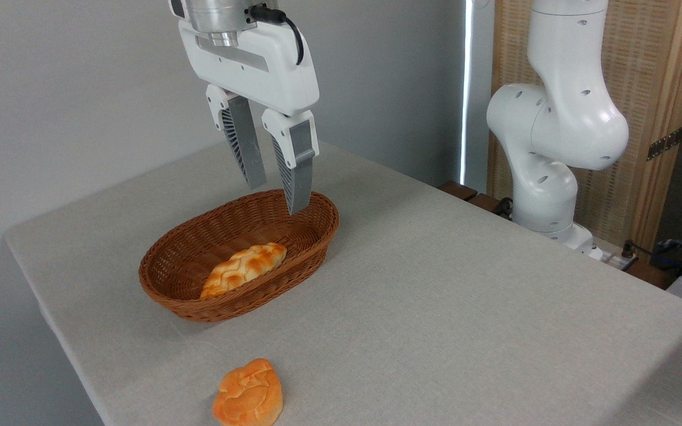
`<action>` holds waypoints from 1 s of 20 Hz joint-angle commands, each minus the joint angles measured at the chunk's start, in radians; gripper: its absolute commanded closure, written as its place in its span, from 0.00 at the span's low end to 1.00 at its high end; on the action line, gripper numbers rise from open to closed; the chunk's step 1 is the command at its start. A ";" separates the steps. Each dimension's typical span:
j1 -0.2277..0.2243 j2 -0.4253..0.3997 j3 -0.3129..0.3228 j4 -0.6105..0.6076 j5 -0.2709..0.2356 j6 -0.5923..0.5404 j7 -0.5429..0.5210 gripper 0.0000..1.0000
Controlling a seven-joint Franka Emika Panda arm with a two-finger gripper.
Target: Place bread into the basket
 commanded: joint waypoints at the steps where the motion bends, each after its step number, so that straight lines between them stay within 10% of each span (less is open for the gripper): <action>1: 0.003 -0.013 0.006 -0.005 -0.009 -0.011 0.021 0.00; 20: 0.003 -0.013 0.004 -0.008 -0.010 0.019 0.019 0.00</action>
